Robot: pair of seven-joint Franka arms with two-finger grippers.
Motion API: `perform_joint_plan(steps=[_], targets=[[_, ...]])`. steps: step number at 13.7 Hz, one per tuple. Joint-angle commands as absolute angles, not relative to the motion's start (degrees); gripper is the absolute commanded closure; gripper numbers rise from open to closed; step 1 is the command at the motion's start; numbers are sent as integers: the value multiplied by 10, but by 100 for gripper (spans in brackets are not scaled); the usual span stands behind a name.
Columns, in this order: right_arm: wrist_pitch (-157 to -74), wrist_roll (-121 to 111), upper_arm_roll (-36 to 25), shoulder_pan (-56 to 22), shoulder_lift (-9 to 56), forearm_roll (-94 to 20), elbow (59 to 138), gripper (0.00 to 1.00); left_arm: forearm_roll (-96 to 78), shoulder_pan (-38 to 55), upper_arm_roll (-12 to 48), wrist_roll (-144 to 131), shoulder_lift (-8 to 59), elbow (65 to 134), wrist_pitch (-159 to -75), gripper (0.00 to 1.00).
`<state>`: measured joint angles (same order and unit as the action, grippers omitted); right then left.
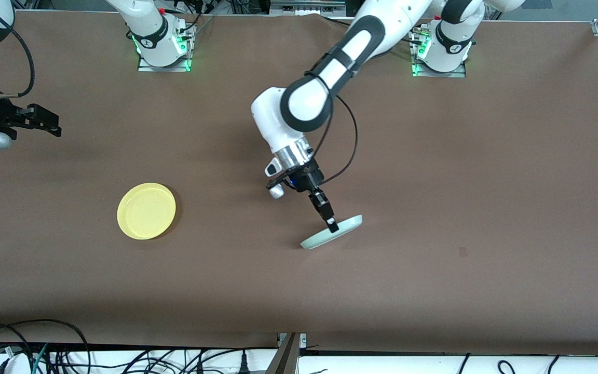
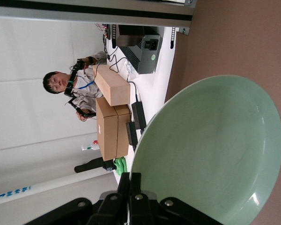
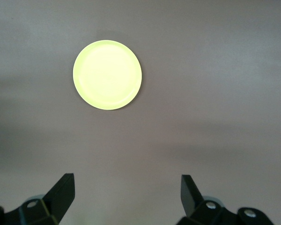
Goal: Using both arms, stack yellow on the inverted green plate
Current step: 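Lift the green plate with the left gripper and flip it over, then lower the inverted green plate to the table and open the left gripper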
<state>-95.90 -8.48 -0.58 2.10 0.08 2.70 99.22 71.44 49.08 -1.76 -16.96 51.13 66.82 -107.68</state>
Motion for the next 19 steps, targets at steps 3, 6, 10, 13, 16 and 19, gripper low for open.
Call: perform_joint_plan(steps=[3, 6, 10, 13, 16, 19], targets=[[-950, -76, -5, 23, -8, 34, 992, 0, 732, 519, -47, -197, 565, 619, -1054, 100], [-950, -74, -12, 25, -4, 33, 992, 0, 745, 533, -48, -234, 579, 619, -1042, 100], [-954, -74, -40, 26, 3, 22, 992, 0, 743, 558, -44, -318, 606, 611, -1025, 100], [-952, -74, -46, 28, 7, 18, 993, 0, 720, 563, -8, -371, 609, 608, -1025, 100], [-960, -73, -48, 29, 38, 11, 994, 0, 680, 563, 32, -427, 610, 608, -1027, 100], [-1017, -45, -51, 29, 77, -4, 1002, 0, 608, 559, 49, -474, 610, 608, -1058, 42]])
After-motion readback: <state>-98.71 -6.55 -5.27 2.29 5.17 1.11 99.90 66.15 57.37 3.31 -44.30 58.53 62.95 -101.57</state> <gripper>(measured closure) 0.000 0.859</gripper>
